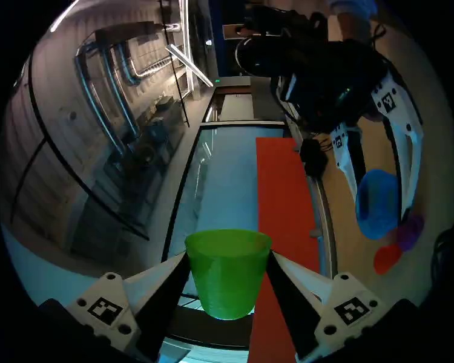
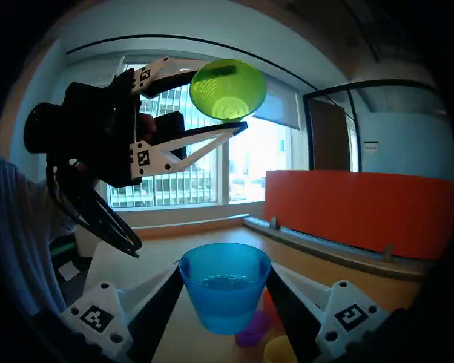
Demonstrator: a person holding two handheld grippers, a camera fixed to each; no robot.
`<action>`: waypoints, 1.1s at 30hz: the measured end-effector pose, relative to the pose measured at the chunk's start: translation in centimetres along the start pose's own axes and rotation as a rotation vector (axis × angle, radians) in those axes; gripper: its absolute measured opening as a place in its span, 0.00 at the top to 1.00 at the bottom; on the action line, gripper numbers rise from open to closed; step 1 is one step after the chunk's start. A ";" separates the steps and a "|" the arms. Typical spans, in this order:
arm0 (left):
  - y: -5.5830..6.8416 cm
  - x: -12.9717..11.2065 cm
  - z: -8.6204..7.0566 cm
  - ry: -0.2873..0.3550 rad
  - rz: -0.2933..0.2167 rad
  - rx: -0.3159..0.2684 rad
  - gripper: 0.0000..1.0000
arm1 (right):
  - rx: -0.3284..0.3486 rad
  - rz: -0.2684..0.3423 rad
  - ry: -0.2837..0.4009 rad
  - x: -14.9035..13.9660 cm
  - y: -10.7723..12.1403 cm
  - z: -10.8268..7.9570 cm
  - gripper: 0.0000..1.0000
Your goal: Pour water
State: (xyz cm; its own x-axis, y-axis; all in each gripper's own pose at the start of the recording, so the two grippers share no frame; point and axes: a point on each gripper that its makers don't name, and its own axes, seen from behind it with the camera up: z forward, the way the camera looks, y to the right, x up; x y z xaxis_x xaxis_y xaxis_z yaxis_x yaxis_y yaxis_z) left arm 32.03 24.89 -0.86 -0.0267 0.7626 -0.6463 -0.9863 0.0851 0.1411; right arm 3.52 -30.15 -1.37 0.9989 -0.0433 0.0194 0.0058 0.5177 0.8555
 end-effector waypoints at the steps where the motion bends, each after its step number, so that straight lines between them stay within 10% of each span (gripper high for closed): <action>1: 0.0 0.0 0.1 0.000 -0.032 -0.003 0.15 | -0.001 0.000 0.001 0.0 0.0 0.0 0.09; 33: 4.8 -3.5 -0.4 -0.046 -1.175 -0.117 0.15 | -0.032 0.006 0.032 1.3 0.4 -0.7 0.09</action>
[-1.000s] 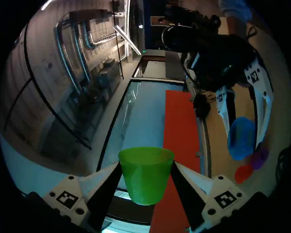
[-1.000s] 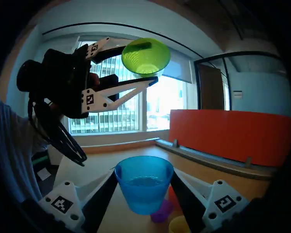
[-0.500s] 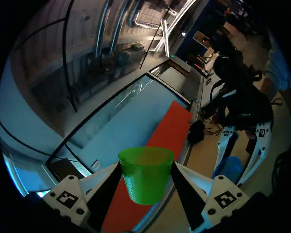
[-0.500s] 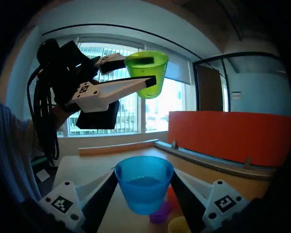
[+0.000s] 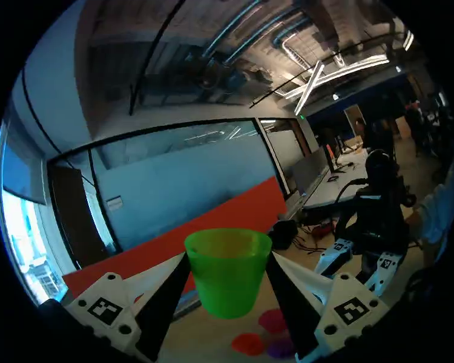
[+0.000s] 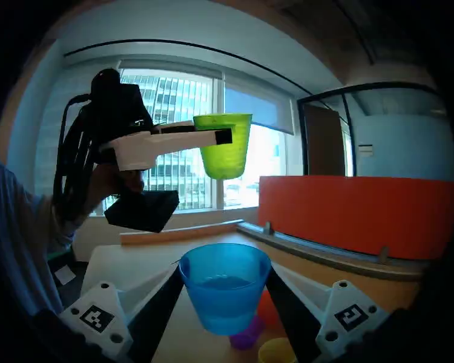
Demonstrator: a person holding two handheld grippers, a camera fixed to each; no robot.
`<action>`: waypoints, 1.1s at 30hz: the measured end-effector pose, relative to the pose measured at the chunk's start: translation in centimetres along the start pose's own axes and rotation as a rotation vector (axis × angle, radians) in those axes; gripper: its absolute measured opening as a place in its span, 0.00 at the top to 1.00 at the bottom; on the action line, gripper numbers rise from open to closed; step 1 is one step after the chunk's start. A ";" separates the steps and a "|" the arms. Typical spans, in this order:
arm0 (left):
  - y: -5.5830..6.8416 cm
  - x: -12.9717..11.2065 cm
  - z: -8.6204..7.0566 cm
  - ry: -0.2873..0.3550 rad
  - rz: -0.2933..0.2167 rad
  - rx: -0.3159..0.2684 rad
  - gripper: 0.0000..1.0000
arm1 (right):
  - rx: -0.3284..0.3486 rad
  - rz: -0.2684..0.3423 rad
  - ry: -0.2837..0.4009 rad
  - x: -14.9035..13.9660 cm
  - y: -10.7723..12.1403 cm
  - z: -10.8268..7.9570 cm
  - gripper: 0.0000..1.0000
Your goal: Pour water
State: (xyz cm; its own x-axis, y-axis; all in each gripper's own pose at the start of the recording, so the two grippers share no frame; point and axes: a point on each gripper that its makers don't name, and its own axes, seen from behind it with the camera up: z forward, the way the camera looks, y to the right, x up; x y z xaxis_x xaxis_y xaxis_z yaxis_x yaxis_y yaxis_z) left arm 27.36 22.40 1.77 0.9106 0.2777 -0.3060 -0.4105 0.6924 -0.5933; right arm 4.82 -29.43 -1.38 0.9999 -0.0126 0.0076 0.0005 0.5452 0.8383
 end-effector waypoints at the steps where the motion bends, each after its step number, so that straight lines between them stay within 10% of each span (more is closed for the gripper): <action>1: 0.0 -0.3 0.0 -0.001 -0.034 -0.006 0.15 | -0.001 0.001 0.001 0.0 0.0 0.0 0.09; 11: 0.2 -2.9 -0.3 -0.009 -0.238 -0.035 0.15 | -0.009 0.005 0.000 0.0 0.1 -0.4 0.09; 33: -0.3 -11.3 -3.9 -0.073 -0.315 0.020 0.15 | -0.107 0.007 -0.035 -0.6 4.1 -4.4 0.09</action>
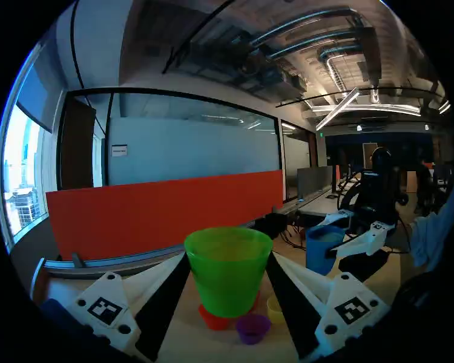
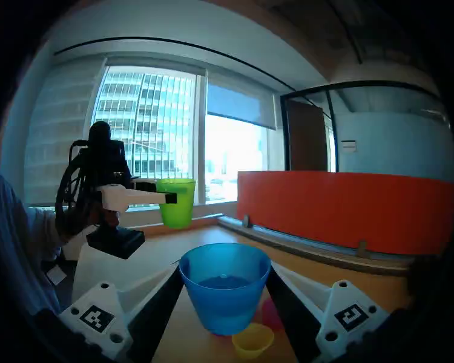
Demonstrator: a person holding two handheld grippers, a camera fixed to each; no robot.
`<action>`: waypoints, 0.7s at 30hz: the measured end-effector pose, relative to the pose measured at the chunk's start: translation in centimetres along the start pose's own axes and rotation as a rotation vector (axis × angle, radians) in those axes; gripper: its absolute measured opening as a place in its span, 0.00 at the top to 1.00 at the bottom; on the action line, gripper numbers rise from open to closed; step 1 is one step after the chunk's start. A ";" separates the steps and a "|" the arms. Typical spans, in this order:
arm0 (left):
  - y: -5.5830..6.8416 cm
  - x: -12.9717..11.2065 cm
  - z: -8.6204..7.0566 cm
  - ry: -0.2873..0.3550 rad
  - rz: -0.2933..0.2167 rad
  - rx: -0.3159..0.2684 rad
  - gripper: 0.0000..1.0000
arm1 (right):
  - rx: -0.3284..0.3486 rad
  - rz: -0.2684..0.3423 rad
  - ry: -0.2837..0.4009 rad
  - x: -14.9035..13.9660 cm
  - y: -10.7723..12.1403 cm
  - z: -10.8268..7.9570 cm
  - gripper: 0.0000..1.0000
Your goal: Pour water
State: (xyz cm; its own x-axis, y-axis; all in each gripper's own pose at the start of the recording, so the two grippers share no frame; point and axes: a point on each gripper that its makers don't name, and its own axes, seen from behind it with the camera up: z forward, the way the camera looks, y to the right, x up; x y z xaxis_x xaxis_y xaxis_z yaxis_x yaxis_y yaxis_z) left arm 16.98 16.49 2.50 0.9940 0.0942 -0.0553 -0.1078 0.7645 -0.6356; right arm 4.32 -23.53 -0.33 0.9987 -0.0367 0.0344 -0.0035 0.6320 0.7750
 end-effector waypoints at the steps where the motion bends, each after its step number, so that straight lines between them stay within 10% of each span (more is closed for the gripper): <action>1: -0.2 -0.4 -0.2 -0.004 -0.003 0.004 0.15 | -0.007 -0.001 -0.001 0.0 0.3 -0.2 0.09; 21: -1.2 -7.3 -2.6 -0.080 -0.034 0.032 0.14 | -0.126 -0.012 -0.023 0.0 5.4 -4.7 0.09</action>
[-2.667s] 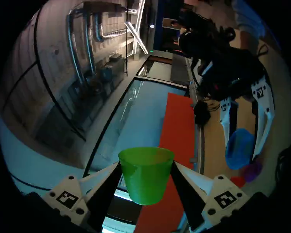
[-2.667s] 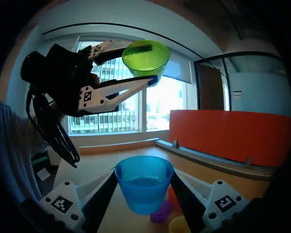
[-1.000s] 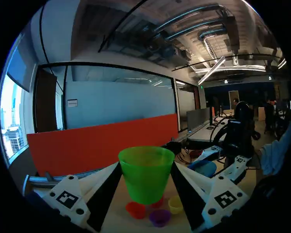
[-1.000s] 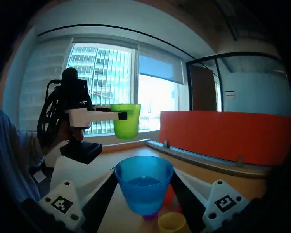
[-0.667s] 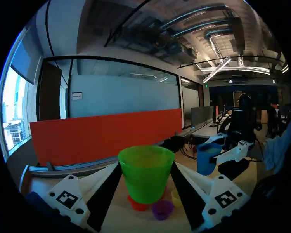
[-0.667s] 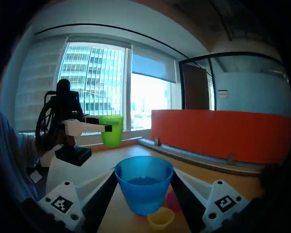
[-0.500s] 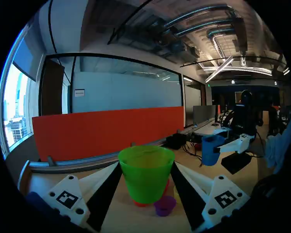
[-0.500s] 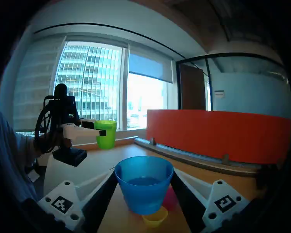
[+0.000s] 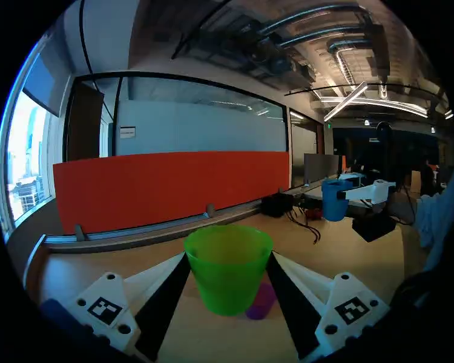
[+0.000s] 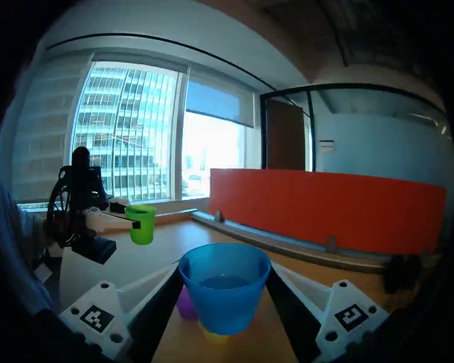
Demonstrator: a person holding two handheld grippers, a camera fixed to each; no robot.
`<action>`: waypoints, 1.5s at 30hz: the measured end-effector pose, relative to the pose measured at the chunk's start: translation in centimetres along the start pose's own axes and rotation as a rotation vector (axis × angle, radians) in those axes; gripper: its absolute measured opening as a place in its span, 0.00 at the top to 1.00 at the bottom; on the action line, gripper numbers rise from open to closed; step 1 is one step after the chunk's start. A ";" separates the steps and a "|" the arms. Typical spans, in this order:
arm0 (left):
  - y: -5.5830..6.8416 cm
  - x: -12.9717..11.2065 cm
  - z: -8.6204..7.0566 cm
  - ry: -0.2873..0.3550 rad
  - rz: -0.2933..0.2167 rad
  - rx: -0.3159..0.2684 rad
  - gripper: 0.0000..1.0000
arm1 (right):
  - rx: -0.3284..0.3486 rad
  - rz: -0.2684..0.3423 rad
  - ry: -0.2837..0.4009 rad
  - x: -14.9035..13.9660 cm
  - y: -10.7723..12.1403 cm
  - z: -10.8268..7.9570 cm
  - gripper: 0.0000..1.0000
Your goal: Pour water
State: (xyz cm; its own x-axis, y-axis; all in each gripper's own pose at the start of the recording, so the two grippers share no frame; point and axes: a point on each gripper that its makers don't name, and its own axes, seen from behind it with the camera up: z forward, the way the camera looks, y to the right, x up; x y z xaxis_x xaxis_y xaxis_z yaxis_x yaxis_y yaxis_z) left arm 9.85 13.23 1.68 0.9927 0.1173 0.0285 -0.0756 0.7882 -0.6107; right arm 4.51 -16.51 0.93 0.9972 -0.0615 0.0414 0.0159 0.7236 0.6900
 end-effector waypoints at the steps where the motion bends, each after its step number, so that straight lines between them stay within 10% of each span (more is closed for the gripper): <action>1: 0.0 -0.2 0.0 -0.004 -0.002 -0.001 0.14 | -0.003 0.001 -0.002 -0.1 0.1 -0.1 0.09; 45: 6.6 -15.3 1.1 -0.377 0.102 -0.188 0.14 | 0.146 0.002 -0.406 -15.0 -3.7 -0.6 0.09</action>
State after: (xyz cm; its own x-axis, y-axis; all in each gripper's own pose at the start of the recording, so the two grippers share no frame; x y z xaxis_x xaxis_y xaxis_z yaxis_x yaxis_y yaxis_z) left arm -5.92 17.32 -1.88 0.8744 0.4289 0.2267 -0.1182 0.6415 -0.7580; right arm -10.48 -17.83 -2.64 0.8874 -0.3468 0.3038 -0.0255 0.6210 0.7834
